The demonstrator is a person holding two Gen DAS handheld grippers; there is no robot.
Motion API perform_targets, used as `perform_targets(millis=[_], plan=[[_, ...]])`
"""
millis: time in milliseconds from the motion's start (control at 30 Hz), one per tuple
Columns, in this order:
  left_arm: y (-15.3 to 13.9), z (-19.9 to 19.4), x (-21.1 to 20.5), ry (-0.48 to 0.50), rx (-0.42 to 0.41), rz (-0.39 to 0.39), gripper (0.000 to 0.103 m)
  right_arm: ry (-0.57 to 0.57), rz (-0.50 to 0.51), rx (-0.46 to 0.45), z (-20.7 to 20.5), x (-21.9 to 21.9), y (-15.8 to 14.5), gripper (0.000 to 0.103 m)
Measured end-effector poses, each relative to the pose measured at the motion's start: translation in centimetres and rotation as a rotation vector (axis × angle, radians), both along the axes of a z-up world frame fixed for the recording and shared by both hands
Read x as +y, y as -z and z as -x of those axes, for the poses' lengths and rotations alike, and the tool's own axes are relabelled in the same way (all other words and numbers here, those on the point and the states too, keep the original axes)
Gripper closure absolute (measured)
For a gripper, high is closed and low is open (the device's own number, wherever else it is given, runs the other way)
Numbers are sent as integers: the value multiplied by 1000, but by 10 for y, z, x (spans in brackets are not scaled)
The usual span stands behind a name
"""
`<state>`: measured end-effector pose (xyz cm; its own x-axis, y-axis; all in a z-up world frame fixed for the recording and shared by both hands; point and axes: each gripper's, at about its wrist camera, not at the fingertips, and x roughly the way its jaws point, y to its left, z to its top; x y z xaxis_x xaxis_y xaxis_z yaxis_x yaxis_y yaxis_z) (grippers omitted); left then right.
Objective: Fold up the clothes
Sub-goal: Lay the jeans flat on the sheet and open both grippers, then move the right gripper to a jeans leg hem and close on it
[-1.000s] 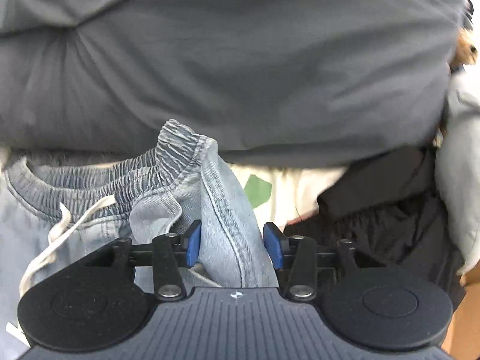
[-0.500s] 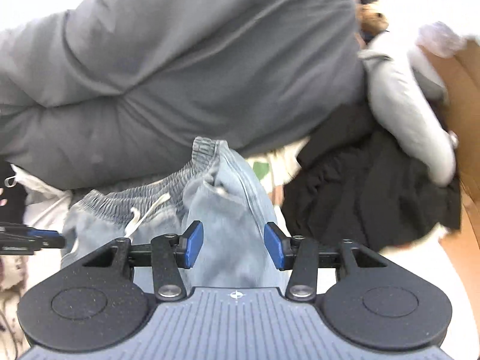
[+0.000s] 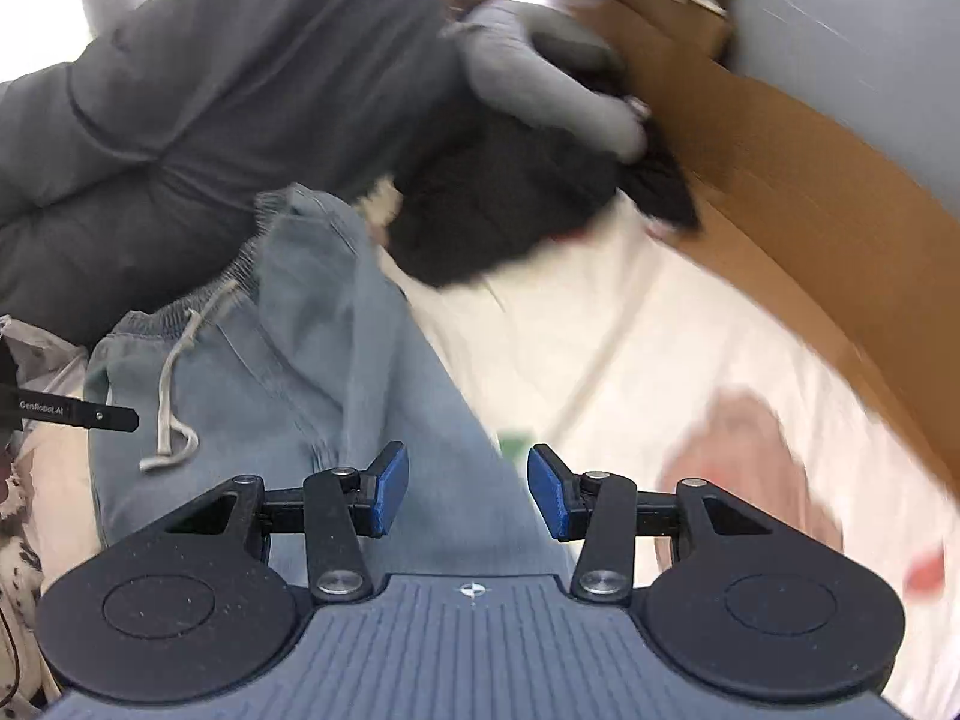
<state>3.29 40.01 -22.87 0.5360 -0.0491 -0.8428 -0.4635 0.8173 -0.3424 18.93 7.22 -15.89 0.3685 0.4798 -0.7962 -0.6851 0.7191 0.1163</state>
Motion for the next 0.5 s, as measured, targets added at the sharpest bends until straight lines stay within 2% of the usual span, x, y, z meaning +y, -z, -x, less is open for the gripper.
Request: perform_targets(millis=[100,167,267,367,500], plan=[[1,-2,-21,68,6,1,61,94,-10,31,30,-31,10,51],[4,1,-34,107,5,2,53,156,-17,50,50,-49,20,51],[13,7,-50,128,36,11,51,222,0,50,80,-70,35,51],[17,12,-59,119,63,49,51,319,-8,93,100,-90,46,51],[19,14,-71,160,72,55,45,395,3,117,126,-108,59,51]])
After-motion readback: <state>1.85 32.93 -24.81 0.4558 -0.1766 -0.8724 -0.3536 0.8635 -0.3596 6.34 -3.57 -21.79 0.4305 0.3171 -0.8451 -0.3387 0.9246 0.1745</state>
